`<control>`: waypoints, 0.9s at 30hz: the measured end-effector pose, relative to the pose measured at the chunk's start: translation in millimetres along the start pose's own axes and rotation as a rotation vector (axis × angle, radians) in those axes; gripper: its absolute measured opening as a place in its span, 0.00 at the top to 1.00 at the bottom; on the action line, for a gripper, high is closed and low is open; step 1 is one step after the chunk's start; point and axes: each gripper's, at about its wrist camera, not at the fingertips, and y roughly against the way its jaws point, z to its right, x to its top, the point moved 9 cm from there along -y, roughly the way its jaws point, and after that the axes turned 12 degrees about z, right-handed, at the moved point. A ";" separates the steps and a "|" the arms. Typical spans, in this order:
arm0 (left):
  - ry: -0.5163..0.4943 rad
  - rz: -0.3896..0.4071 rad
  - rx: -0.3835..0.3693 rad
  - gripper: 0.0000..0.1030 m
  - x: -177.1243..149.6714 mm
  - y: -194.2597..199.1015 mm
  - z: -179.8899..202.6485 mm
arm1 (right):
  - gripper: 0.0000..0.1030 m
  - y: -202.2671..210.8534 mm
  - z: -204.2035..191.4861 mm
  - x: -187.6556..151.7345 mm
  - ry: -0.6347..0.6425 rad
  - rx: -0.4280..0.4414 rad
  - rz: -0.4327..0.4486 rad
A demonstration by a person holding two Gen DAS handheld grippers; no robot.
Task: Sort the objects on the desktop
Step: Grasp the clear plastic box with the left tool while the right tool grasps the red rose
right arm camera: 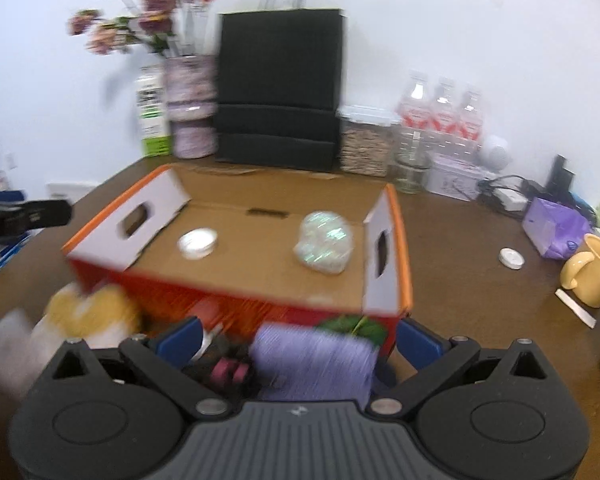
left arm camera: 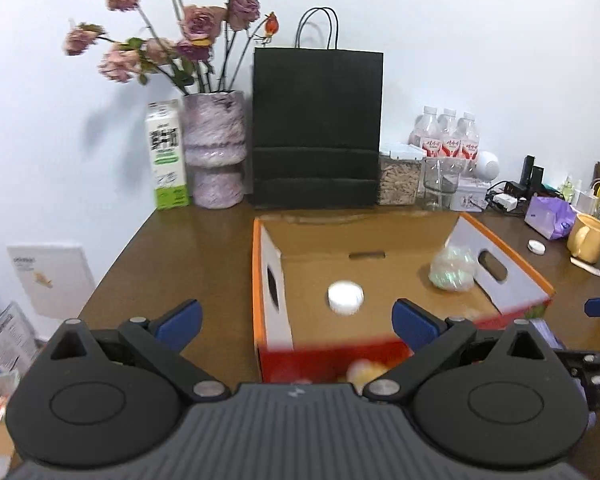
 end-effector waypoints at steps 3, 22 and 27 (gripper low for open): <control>0.003 -0.005 0.069 0.00 -25.0 28.3 6.8 | 0.00 26.3 -13.1 -21.2 0.038 0.083 0.020; 0.022 -0.061 0.160 0.00 -75.7 82.4 23.0 | 0.08 69.6 -59.7 -81.2 0.081 0.250 0.005; 0.003 -0.058 0.124 0.00 -78.8 82.8 21.7 | 0.11 73.9 -61.5 -83.2 0.049 0.194 0.029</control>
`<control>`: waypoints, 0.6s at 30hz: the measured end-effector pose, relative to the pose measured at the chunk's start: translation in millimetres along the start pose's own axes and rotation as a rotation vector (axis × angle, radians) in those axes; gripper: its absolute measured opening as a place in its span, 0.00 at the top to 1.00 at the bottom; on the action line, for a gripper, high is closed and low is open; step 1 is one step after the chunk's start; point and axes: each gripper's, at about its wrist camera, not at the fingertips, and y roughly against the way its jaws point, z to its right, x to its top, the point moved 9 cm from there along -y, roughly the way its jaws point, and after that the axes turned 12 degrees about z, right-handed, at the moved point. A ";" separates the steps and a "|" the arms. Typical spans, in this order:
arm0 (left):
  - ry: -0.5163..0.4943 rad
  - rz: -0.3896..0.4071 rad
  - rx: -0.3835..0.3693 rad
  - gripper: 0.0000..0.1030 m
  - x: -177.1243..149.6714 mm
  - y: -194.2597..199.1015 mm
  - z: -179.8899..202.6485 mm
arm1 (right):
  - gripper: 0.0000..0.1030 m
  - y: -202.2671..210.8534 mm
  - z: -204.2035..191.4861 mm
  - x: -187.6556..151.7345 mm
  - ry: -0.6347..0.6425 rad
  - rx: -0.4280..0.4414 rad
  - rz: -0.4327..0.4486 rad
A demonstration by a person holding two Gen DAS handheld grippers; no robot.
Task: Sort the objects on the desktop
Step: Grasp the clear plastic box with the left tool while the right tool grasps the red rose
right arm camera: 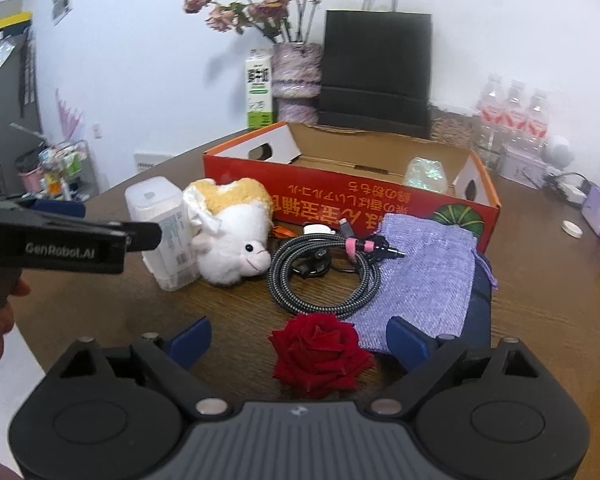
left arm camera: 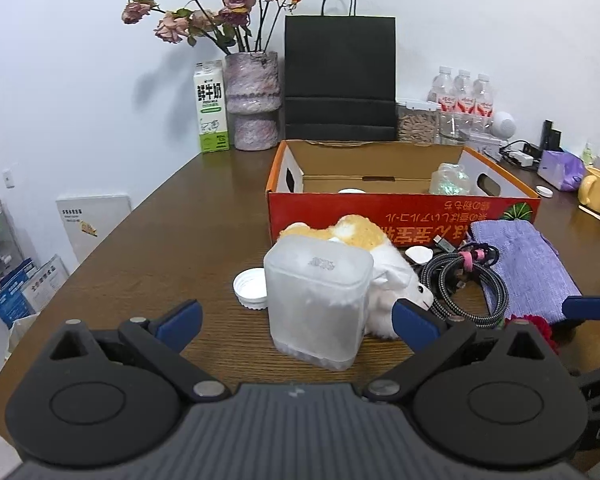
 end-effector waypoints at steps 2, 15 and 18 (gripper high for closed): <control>0.008 0.007 -0.006 0.00 -0.2 -0.7 -1.5 | 0.13 0.4 0.6 -0.7 -0.006 -0.013 -0.002; -0.003 -0.018 -0.016 0.00 -9.4 -19.1 -0.4 | 0.29 -13.3 5.1 -18.1 -0.019 -0.036 -0.048; -0.012 -0.019 -0.019 0.00 -9.3 -26.5 -1.6 | 0.31 -17.7 6.2 -20.2 -0.024 -0.038 -0.046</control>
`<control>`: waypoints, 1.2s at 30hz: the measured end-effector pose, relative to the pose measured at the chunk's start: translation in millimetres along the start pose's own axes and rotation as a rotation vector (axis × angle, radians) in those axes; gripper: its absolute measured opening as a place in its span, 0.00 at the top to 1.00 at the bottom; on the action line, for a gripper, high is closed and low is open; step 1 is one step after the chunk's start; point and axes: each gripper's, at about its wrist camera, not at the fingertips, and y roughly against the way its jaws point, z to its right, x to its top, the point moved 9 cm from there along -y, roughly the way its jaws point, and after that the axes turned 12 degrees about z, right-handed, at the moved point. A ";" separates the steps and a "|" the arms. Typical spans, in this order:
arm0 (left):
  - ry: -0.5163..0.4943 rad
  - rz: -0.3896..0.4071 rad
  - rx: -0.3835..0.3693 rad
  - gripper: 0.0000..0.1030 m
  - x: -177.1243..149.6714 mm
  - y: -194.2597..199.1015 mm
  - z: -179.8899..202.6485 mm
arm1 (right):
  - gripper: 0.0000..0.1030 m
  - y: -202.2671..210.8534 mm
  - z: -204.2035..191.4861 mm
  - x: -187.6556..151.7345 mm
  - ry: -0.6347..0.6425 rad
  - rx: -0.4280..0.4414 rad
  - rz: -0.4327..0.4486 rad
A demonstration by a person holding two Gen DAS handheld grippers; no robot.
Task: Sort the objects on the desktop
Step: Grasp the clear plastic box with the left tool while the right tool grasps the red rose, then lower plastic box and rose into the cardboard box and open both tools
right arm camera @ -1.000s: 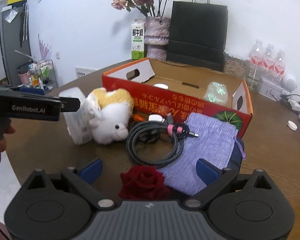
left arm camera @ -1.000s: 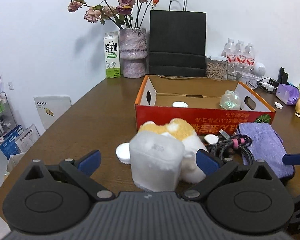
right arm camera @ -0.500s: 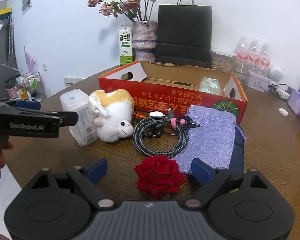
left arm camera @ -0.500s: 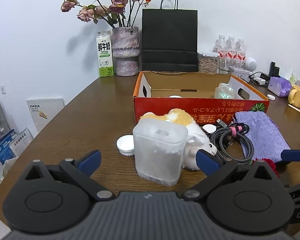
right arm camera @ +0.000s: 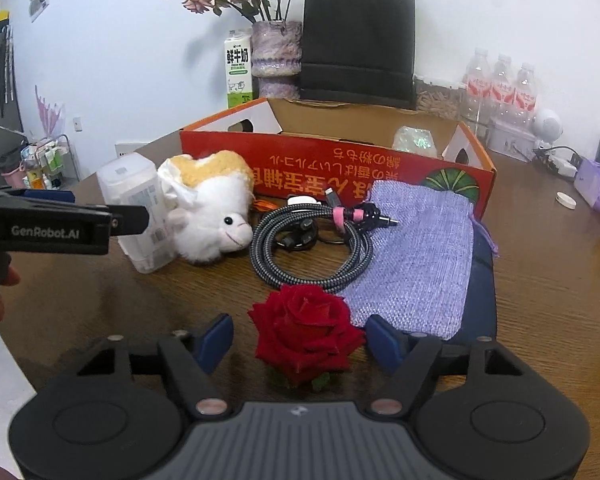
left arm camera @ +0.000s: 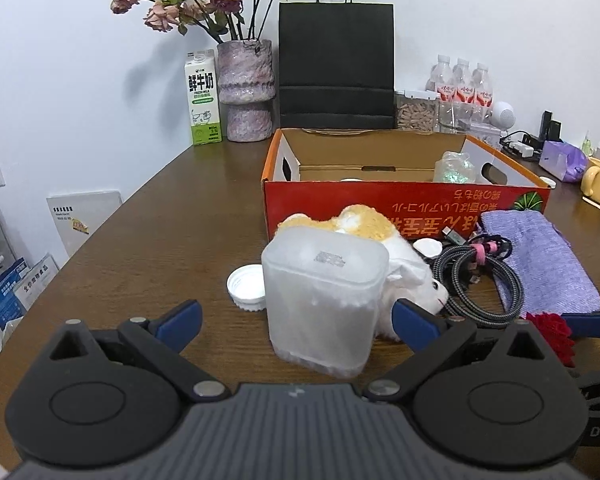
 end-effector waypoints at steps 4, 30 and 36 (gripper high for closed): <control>0.000 0.011 -0.038 0.01 1.1 -7.9 2.8 | 0.42 -3.3 -0.5 2.3 0.002 0.008 0.007; 0.073 0.108 -0.097 0.34 25.7 29.0 -11.0 | 0.70 19.3 -7.2 28.8 0.014 0.011 0.112; 0.083 0.170 -0.118 0.34 65.7 19.1 -8.9 | 0.70 16.3 1.3 63.2 0.015 0.008 0.188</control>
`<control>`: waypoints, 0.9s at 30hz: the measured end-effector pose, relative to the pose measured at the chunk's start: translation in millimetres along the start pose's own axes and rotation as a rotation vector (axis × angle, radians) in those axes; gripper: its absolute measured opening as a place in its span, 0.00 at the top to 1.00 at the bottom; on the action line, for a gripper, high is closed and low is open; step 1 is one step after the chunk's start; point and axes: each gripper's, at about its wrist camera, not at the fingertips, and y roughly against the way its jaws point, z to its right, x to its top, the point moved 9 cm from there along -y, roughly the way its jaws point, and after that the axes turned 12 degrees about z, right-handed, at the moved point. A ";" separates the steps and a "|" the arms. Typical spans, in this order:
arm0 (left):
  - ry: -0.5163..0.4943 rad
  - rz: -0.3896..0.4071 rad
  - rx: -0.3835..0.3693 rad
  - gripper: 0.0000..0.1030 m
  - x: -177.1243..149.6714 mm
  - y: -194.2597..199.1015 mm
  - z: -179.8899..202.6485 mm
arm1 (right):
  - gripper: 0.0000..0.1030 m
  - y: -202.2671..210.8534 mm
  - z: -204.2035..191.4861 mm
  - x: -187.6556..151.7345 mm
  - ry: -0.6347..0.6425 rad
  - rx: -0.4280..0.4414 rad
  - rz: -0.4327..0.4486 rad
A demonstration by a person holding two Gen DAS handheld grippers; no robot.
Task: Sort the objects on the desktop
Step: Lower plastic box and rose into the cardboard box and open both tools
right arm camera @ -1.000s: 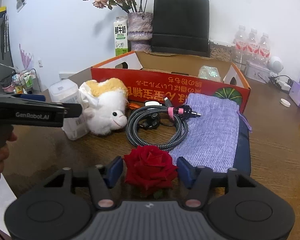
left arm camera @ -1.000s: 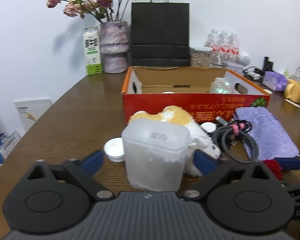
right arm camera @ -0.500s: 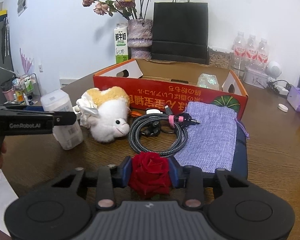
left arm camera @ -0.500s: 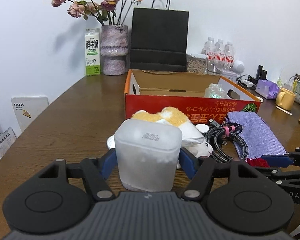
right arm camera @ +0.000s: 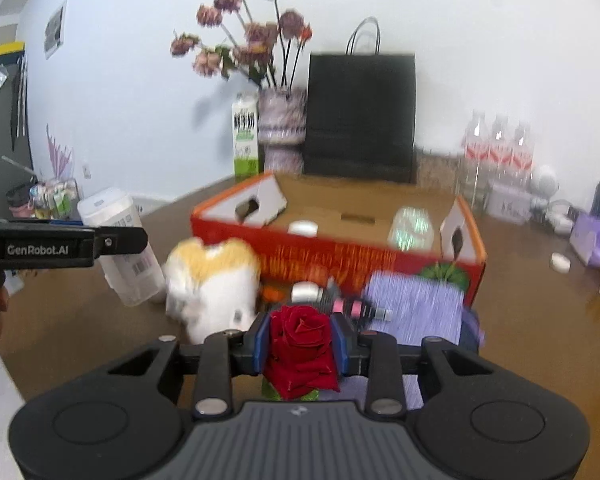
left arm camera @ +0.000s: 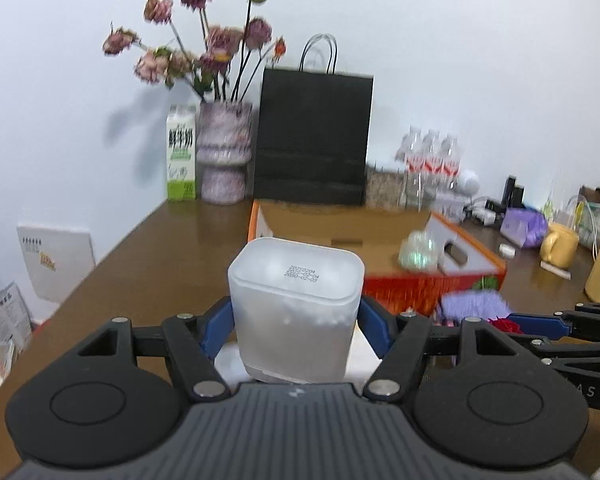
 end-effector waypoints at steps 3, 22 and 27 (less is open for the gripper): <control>0.004 0.026 -0.001 0.34 19.8 -18.3 1.4 | 0.70 -14.0 8.1 24.6 0.007 -0.013 0.055; 0.052 0.009 0.037 0.34 11.3 -178.1 11.4 | 0.70 -151.0 98.4 57.4 -0.112 -0.113 0.097; 0.023 -0.053 0.019 0.34 -8.6 -186.8 13.1 | 0.70 -166.3 108.6 38.2 -0.143 -0.126 0.038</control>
